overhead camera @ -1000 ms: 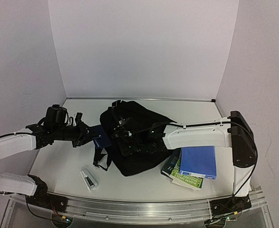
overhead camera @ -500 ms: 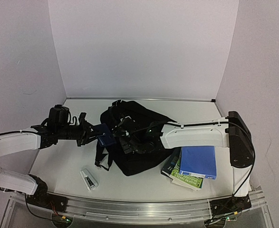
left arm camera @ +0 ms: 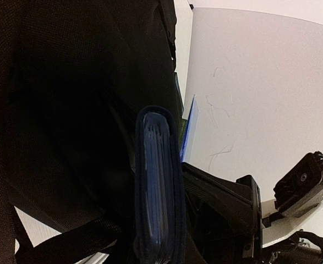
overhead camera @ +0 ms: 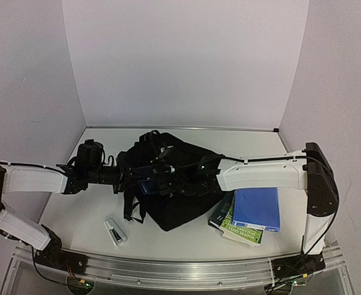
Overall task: Pack the student bag
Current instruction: Place the personal item in the student bag.
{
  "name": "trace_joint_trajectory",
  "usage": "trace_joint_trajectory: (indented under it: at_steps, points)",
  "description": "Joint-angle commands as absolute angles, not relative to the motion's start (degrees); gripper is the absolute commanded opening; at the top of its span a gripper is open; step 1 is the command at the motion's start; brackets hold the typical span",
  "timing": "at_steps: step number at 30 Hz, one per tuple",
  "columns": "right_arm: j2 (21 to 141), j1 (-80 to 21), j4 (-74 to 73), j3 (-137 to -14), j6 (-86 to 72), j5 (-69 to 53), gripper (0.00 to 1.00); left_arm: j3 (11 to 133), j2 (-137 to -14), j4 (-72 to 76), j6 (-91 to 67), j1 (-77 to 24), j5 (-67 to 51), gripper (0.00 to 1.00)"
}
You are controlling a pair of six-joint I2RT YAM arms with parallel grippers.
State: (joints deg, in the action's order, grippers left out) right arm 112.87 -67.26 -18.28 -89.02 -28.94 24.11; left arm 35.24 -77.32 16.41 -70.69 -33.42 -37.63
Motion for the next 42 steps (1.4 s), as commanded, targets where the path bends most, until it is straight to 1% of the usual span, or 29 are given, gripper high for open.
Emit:
trace_joint_trajectory:
  at_steps: [1, 5, 10, 15, 20, 25, 33, 37, 42]
  points:
    - [107.86, -67.41, -10.24, -87.27, -32.15, 24.36, 0.00, 36.53, -79.54, 23.85, -74.63, -35.60, -40.82, 0.00]
    - [106.97, -67.41, -8.83, -85.73, -33.20, 26.27, 0.00, 35.96, -81.66, 28.61, -78.20, -37.65, -41.97, 0.00]
    - [106.25, -67.41, -7.93, -84.83, -34.59, 28.91, 0.00, 34.37, -82.11, 29.00, -80.85, -38.84, -40.66, 0.00]
    - [105.73, -67.44, -7.65, -84.25, -36.10, 30.99, 0.00, 29.90, -83.59, 37.35, -89.33, -39.42, -39.31, 0.00]
    - [106.20, -67.42, -6.98, -83.67, -37.79, 32.77, 0.00, 30.16, -81.01, 32.10, -89.15, -40.07, -37.12, 0.00]
    - [106.18, -67.44, -4.15, -82.62, -37.63, 30.83, 0.00, 30.35, -80.57, 30.83, -88.75, -40.08, -37.10, 0.00]
    - [104.28, -67.41, 1.54, -79.32, -34.85, 25.21, 0.00, 32.51, -85.46, 36.98, -85.99, -40.08, -39.77, 0.00]
    - [102.52, -67.41, 4.59, -76.64, -34.05, 22.09, 0.00, 34.25, -86.51, 36.07, -82.60, -39.81, -39.99, 0.00]
    - [101.61, -67.41, 5.76, -74.42, -34.74, 20.91, 0.00, 33.89, -86.40, 40.06, -81.69, -39.38, -39.55, 0.00]
